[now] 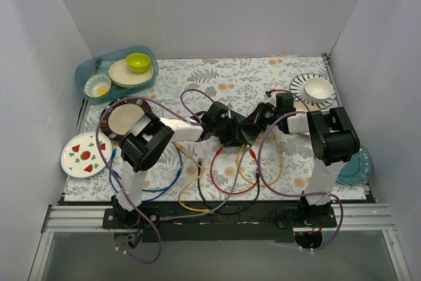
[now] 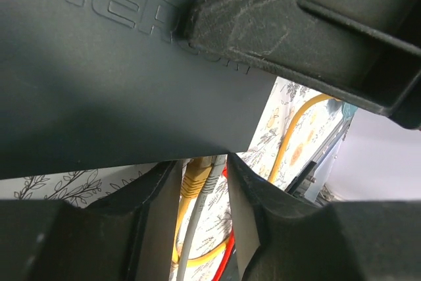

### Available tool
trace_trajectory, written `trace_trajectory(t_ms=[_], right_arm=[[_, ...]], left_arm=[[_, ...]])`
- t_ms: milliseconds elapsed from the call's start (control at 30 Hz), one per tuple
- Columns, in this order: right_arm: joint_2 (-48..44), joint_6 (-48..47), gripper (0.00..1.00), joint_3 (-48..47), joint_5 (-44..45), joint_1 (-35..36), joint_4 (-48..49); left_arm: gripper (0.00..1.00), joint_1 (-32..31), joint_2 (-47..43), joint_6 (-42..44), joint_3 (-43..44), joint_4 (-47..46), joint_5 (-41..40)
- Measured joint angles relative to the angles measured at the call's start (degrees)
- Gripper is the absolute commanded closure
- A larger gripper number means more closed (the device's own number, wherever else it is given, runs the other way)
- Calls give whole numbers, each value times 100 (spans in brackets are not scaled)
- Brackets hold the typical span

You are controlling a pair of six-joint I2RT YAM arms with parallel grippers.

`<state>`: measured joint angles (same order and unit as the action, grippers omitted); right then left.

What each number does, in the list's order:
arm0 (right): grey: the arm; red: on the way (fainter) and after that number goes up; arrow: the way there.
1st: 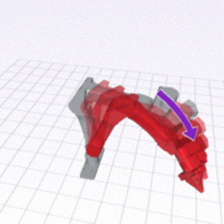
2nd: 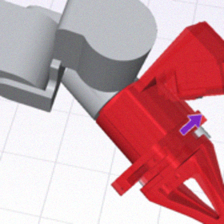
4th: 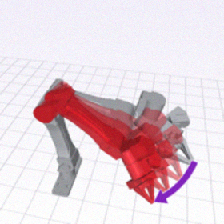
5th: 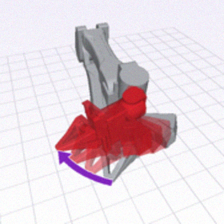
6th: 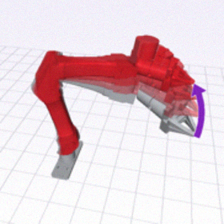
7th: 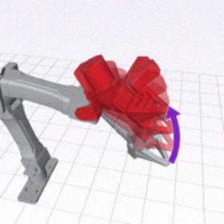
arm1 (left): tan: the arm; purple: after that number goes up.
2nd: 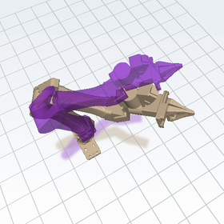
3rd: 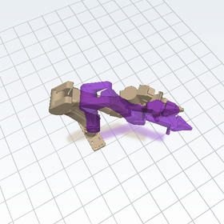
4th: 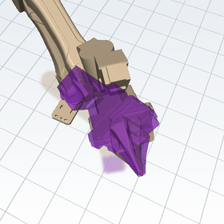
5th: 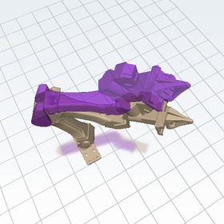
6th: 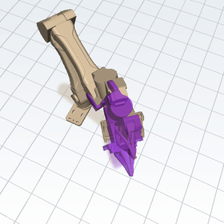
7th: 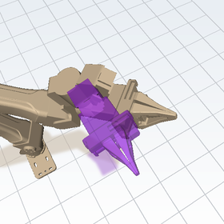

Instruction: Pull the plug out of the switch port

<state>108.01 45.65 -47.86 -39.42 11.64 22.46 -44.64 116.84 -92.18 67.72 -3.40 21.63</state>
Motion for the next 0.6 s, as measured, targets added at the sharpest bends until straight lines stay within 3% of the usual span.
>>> trace_trajectory(t_ms=[467, 600], right_arm=[[0, -33, 99, 0, -2, 0, -2], [0, -42, 99, 0, -4, 0, -2]], left_arm=[[71, 70, -4, -188, -227, -299, 131], [76, 120, -4, -256, -286, -389, 195]])
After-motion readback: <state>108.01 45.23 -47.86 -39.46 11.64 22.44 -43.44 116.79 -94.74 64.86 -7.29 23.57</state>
